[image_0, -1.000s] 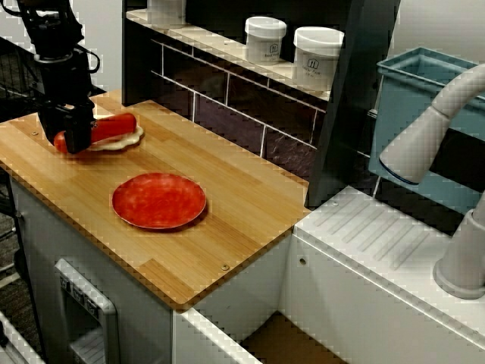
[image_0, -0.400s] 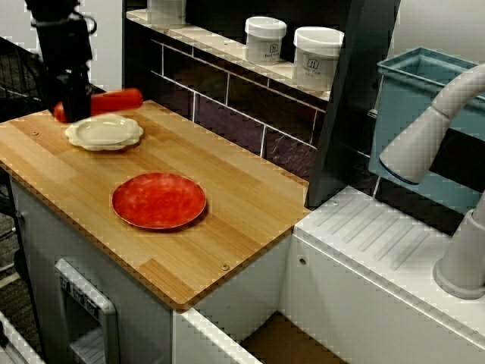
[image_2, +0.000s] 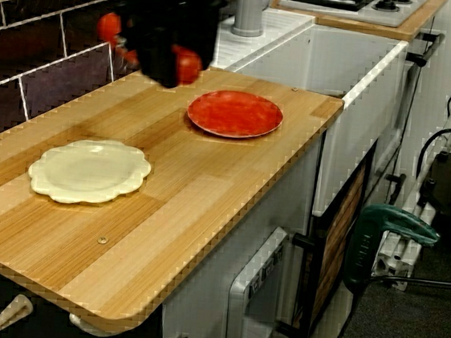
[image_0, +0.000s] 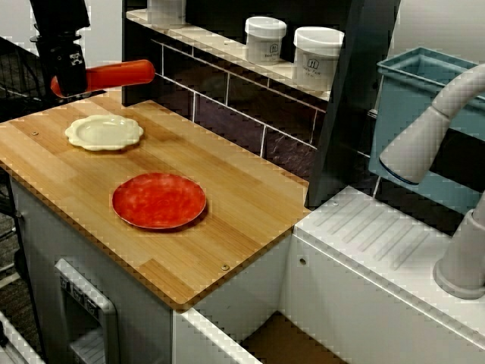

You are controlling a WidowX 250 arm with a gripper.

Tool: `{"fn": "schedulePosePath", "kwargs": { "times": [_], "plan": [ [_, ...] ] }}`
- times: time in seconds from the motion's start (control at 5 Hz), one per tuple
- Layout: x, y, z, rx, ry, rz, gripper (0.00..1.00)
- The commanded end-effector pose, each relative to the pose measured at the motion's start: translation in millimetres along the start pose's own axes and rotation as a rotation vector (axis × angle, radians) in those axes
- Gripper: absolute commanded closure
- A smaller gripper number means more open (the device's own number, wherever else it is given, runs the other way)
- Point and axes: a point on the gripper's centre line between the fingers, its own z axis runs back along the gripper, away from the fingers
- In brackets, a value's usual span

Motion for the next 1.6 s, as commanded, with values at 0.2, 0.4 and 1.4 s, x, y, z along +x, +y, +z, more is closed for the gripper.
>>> {"fn": "schedulePosePath", "kwargs": {
  "times": [0.2,0.4,1.4],
  "plan": [
    [-13.5,-55,-5.5,-0.025,-0.025,-0.34,1.0],
    [-12.1,-64,-17.9,-0.01,-0.029,-0.417,1.0],
    [1.6,-78,-77.2,0.064,0.034,-0.482,1.0]
  ]
}}
